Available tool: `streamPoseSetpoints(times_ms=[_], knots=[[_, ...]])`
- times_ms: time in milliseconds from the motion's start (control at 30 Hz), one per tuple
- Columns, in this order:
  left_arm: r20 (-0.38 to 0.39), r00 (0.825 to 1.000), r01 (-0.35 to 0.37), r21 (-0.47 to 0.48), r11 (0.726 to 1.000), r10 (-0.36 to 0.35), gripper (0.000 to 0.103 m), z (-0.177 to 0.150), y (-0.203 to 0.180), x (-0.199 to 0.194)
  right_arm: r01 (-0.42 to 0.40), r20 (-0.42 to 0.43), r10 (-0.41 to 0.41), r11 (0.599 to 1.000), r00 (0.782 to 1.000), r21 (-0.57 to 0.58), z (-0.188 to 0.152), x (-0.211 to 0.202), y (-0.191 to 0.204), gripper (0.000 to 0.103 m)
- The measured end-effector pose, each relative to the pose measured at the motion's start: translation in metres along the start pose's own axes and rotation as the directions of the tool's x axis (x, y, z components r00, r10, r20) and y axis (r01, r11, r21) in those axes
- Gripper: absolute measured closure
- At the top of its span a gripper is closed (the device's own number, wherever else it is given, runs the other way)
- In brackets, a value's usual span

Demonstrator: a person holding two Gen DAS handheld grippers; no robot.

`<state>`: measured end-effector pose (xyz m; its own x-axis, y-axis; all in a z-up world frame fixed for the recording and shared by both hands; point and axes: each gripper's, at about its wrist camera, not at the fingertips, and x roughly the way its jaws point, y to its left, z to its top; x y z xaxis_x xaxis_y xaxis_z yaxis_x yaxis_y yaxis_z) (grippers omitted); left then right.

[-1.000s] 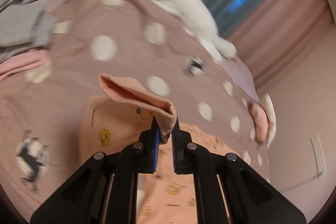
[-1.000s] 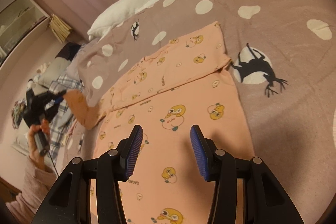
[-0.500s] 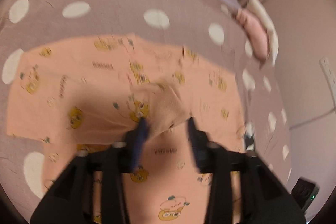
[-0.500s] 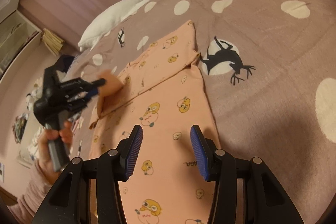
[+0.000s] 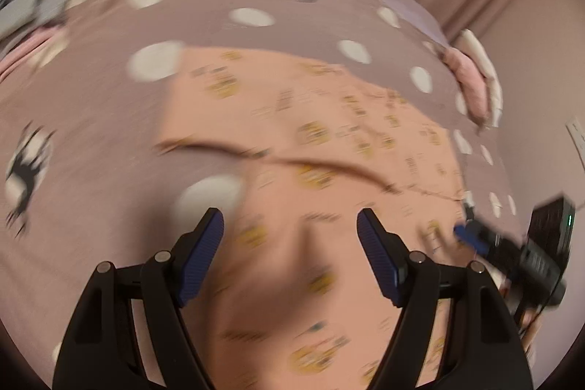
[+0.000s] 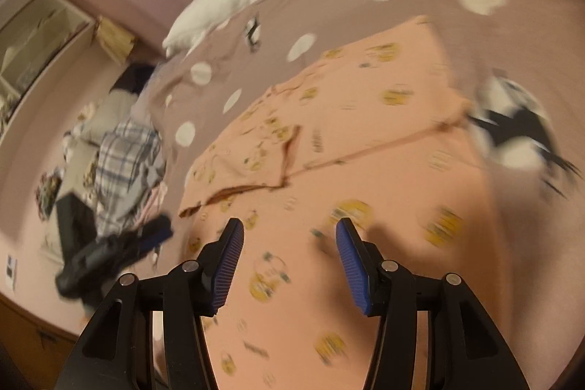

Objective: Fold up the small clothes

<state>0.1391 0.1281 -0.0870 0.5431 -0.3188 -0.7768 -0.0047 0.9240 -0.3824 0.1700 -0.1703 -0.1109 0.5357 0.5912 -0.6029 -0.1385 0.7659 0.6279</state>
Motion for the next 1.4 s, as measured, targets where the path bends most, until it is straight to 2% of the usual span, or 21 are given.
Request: streamPoseSetpoints(times_ms=[200, 300, 433, 533, 567, 633, 667, 733, 800, 967, 1133, 1267, 1400], knots=[[0.016, 0.999, -0.032, -0.068, 0.997, 0.033, 0.028, -0.021, 0.036, -0.021, 0.053, -0.03, -0.056, 0.994, 0.998, -0.093, 0.035, 0.059, 0.026, 0.05], [0.037, 0.999, -0.023, -0.076, 0.997, 0.026, 0.028, -0.023, 0.041, -0.031, 0.104, -0.046, -0.108, 0.992, 0.993, -0.074, 0.046, 0.078, 0.022, 0.05], [0.049, 0.999, -0.008, -0.08, 0.997, 0.012, 0.028, -0.025, 0.043, -0.037, 0.112, -0.088, -0.114, 0.993, 0.99, -0.029, 0.053, 0.098, 0.017, 0.05], [0.052, 0.999, 0.003, -0.084, 0.996, 0.001, 0.028, -0.026, 0.045, -0.037, 0.121, -0.107, -0.125, 0.992, 0.986, -0.045, 0.052, 0.106, 0.022, 0.05], [0.052, 0.999, 0.004, -0.087, 0.996, 0.001, 0.028, -0.026, 0.046, -0.038, 0.132, -0.106, -0.137, 0.99, 0.985, -0.057, 0.052, 0.107, 0.024, 0.054], [0.048, 0.999, 0.006, -0.091, 0.996, -0.002, 0.028, -0.027, 0.047, -0.037, 0.164, -0.109, -0.175, 0.981, 0.979, -0.101, 0.052, 0.112, 0.03, 0.09], [0.048, 0.999, 0.004, -0.091, 0.996, 0.0, 0.028, -0.027, 0.047, -0.037, 0.188, -0.113, -0.202, 0.975, 0.973, -0.118, 0.053, 0.116, 0.033, 0.094], [0.047, 0.999, 0.004, -0.093, 0.996, 0.0, 0.028, -0.027, 0.048, -0.038, 0.22, -0.116, -0.239, 0.963, 0.964, -0.159, 0.054, 0.118, 0.041, 0.095], [0.046, 0.999, 0.001, -0.1, 0.995, 0.004, 0.028, -0.028, 0.049, -0.039, 0.222, -0.099, -0.247, 0.952, 0.964, -0.212, 0.057, 0.114, 0.054, 0.096], [0.049, 0.999, -0.005, -0.113, 0.994, 0.01, 0.028, -0.028, 0.053, -0.042, 0.125, -0.004, -0.133, 0.939, 0.991, -0.322, 0.08, 0.075, 0.114, 0.096], [0.055, 0.998, -0.006, -0.108, 0.994, 0.012, 0.028, -0.027, 0.05, -0.047, 0.048, 0.101, -0.01, 0.924, 0.995, -0.379, 0.107, 0.026, 0.164, 0.096], [0.055, 0.998, -0.01, -0.092, 0.996, 0.015, 0.028, -0.023, 0.045, -0.046, 0.027, 0.157, 0.033, 0.931, 0.987, -0.365, 0.122, -0.003, 0.163, 0.096], [0.046, 0.999, -0.01, -0.068, 0.998, 0.013, 0.028, -0.019, 0.037, -0.041, 0.089, 0.2, -0.029, 0.95, 0.979, -0.3, 0.131, -0.016, 0.126, 0.096]])
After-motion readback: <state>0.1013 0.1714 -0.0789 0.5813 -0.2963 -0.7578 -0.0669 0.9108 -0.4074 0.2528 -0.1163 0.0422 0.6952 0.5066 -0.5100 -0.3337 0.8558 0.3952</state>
